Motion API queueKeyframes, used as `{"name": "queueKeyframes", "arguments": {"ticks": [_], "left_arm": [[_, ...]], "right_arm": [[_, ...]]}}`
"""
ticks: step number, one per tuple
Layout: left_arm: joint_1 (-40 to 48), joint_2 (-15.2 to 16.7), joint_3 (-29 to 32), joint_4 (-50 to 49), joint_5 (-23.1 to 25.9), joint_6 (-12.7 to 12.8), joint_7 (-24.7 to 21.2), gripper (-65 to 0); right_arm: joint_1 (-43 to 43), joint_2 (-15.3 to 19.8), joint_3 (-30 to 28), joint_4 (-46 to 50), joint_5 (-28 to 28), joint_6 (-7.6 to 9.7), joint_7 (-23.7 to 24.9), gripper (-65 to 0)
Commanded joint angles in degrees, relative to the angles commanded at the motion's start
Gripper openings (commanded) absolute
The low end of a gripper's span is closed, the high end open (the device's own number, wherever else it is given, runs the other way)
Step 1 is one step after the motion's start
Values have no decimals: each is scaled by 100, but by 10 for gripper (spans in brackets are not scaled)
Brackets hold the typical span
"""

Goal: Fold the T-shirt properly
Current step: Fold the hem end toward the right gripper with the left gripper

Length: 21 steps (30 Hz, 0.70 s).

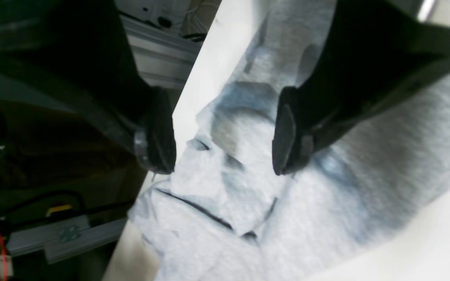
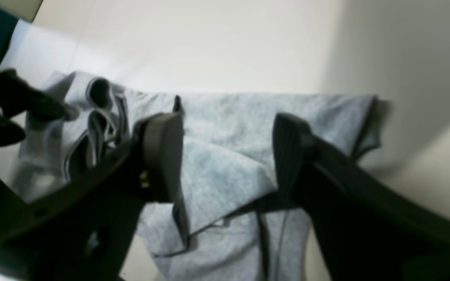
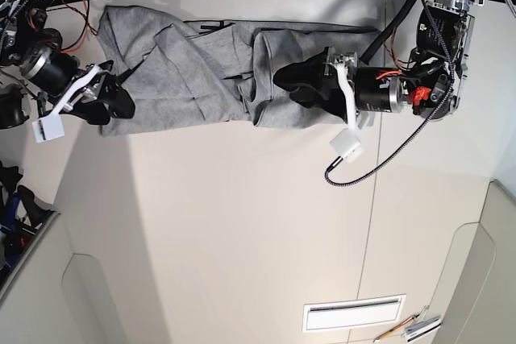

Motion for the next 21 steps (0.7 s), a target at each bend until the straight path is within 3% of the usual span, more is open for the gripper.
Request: {"name": "queueKeyframes", "arguments": {"ticks": [4,6,7,11,17,21], "left_arm": [[-13,-28,-48,7,-780,0,483,-229],[-15,-28,-179,7,-840,0,581,-229],[-13,-28,-271,11,-840,0,581,-229],[-13,-28,-704,90,-840,0,581,-229],[-11,-31,-1397,304,-840,0,581,-229],[-11,-31,-1598,304,-840,0,581,-229]], "right_arm": [[-2,7,883,0,44,0,-116,-285],[-50,55,1051,-4,295,2,-284,-221],[-101,68,1047,-7,315,4,-302,-194],[-293,68,977,-264,588,55,-415,-195],[-319,68,782,-1587,1143,251,-522,-195],[-282,83,782,-2094,1423,295,-682,-196]]}}
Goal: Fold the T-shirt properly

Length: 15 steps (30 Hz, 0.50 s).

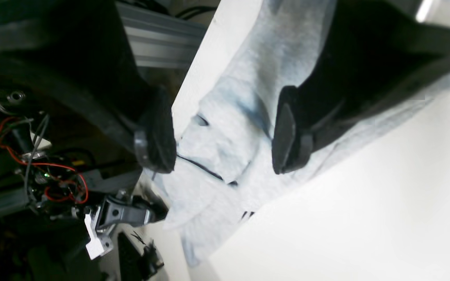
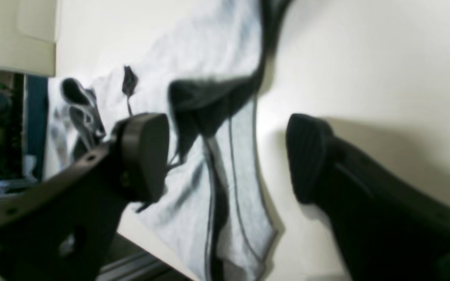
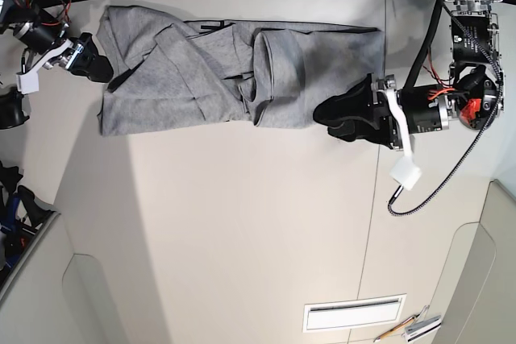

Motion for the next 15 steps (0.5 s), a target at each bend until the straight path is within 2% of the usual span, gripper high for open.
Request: {"name": "queueKeyframes", "arguments": {"ticks": [4,7,15], "left_arm": [[-2,2,0,0,0,0,0,-229],[-2,2,0,0,0,0,0,-229],[-2,2,0,2,0,0,0,-229]], "right_arm": [[-4,-2,-4,-236,380,26,-227,-196],[-7,-7,-70,-372,400,28,-251,-196],[-2,-35,-850,-404,391,22,-221,-196]]}}
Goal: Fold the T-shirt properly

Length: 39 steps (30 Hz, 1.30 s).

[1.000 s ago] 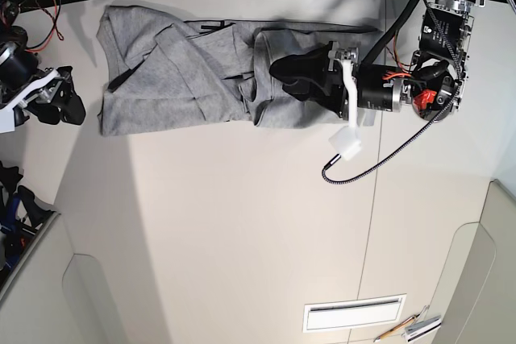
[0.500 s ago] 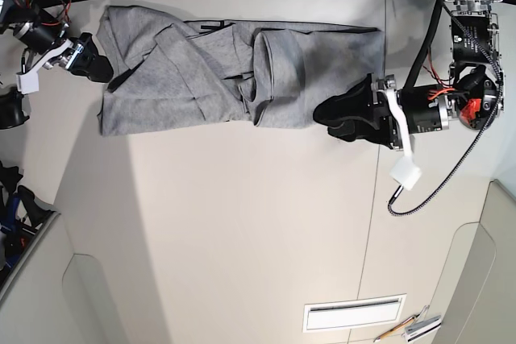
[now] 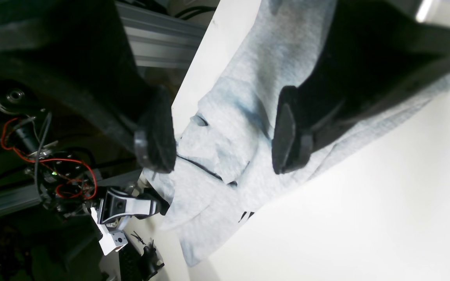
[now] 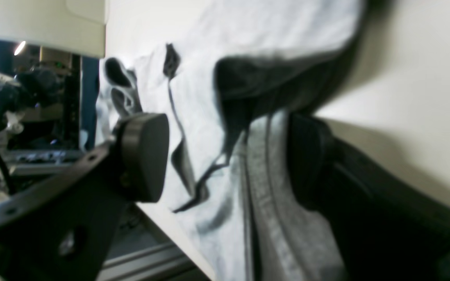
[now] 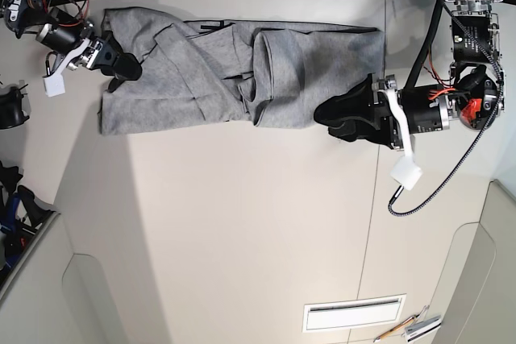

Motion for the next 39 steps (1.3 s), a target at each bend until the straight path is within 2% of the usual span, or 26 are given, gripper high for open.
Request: {"name": "queueKeyframes", "arguments": {"ticks": [6,12,20,22,23,24,27,34,39], "left_arm": [[0,0,0,-2,0,0,0,-229],[2,0,0,0,0,0,0,-229],[2,-2,0,0,0,0,0,-229],[0,0,0,0,0,0,0,-229],[-2,0,0,0,0,0,0,-229],[-2,0,-11,0,0,0,0,-229],[-2,0,-168,0,0,0,0,-229],[4,-17,-1034,0,0,0,0,-229],[138,-341,-1320,-2,0,0,0,-229]], "right_arm": [[22,-20,-74,0,-4,2,31,-197],[286,-315,-249,0,-297,-2,116,-197],[380,-400,-417,0,-612,-22,225,-213],[380,-439,-492,0,-841,-68,339,-248],[380,-446,-520,0,-988,-81,439,-292],[380,-446,-542,0,-1145,-87,529,-364],[380,-444,-540,0,-1530,-111,741,-647],[382,-442,-531,138,-1552,-107,796,-650],[378,-402,-356,743,-1937,-127,793,-650]]}}
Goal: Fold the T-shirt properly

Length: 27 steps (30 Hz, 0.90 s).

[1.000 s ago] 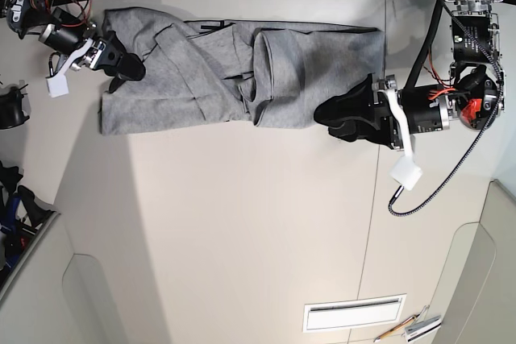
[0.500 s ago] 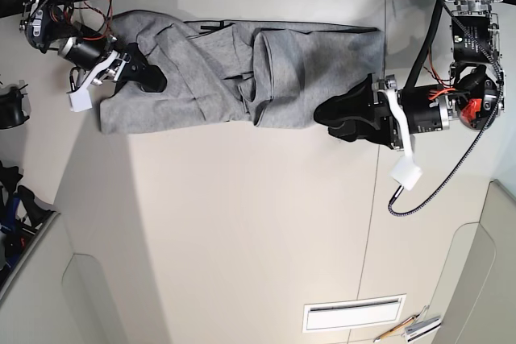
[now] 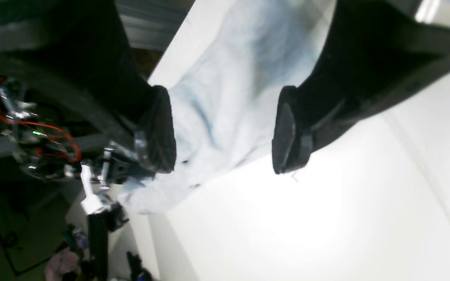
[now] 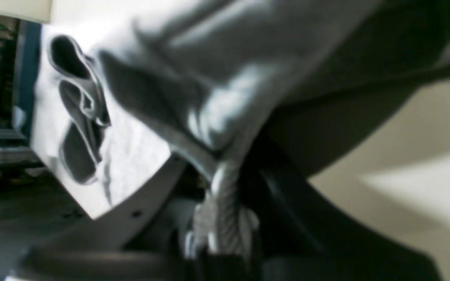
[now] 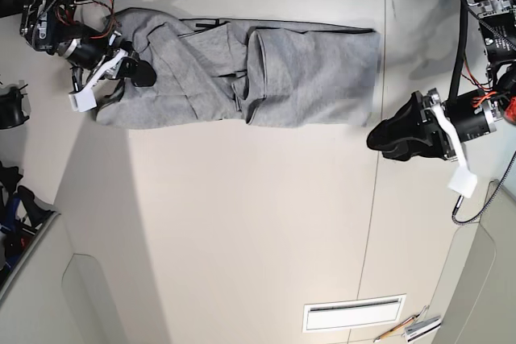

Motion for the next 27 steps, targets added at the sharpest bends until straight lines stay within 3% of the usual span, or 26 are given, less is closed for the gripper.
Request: {"name": "queueKeyframes", "arguments": {"ticks": [8,14,18,23,27], "left_arm": [[223,-168,-890,0,0,0,0,-229],[400,-330,-1078,0,0,0,0,-229],[400,-330,-1303,0,0,0,0,-229],[400,-330,-1427,0,0,0,0,-229],[400,-328,-1427,2,0,0,0,-229]], "right_arm": [[0,774,415,479,-170,-107,-24,-650],[2,1545,1130,481,-140,-109,-61,-650],[2,1980,1327,487,319,-109,-356,-650],[0,2013,1327,1014,535,-149,-610,-650],[-52,1725,1325,1700,535,-151,-671,-650]]}}
